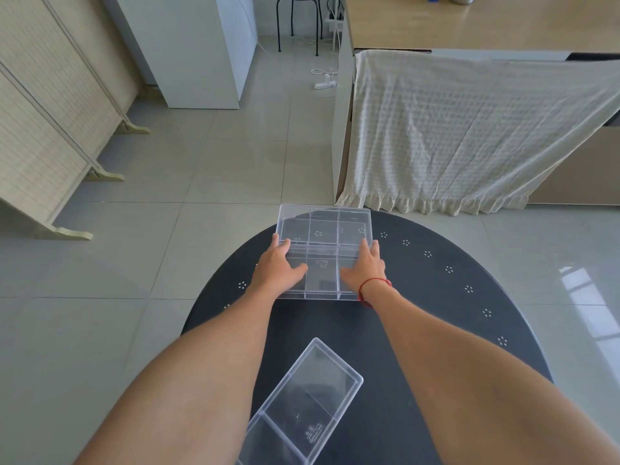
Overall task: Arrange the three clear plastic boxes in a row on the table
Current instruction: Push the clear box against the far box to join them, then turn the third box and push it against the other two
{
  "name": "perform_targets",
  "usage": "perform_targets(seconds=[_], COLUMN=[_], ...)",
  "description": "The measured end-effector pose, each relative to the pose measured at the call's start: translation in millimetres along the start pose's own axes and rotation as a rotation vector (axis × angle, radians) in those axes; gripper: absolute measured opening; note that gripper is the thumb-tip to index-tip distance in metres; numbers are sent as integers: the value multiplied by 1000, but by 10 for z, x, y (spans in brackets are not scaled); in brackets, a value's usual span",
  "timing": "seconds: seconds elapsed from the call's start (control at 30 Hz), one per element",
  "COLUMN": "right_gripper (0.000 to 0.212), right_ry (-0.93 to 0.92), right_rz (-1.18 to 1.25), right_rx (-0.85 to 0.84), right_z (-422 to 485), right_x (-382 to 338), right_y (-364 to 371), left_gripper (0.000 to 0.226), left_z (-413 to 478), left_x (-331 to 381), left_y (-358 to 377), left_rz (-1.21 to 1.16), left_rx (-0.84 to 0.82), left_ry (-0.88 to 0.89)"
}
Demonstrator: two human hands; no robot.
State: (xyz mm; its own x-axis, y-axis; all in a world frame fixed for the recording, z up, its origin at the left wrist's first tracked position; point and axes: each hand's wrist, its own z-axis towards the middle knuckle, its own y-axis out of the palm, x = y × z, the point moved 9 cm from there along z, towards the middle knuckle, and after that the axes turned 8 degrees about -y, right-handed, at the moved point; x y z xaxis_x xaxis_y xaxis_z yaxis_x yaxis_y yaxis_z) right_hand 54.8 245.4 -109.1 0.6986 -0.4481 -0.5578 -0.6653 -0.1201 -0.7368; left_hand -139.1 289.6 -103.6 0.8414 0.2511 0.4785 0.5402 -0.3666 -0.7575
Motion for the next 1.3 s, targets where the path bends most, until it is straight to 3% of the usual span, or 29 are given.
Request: perform_targets(seconds=[0.6,0.97,1.03,1.13,1.2,1.3], right_gripper=[69,49,53,62,65,58], right_ry=[-37,-236,-344,-459,-436,-346], right_rz=[-112,-70,-104,-195,-312,-348], right_rx=[19,52,-12,-257,-399,-394], right_z=[-25,-1233,-1539,-1931,-2123,-2258], right_x=[-43,-207,-235,-217,-72,195], right_y=[-93,11,156,542,766,836], left_gripper=[70,58,51,37,10,12], left_z=[-145,-1370,-1675,-2082,-2284,-2471], left_x=[52,-474,-624,-785,-856,-926], left_y=[-98,-166,-137,-23,73,249], left_rz=[75,77,49,48,73,69], left_rx=[108,169,191,194,184,131], left_ry=[64,-75,-117,-154,-162,-173])
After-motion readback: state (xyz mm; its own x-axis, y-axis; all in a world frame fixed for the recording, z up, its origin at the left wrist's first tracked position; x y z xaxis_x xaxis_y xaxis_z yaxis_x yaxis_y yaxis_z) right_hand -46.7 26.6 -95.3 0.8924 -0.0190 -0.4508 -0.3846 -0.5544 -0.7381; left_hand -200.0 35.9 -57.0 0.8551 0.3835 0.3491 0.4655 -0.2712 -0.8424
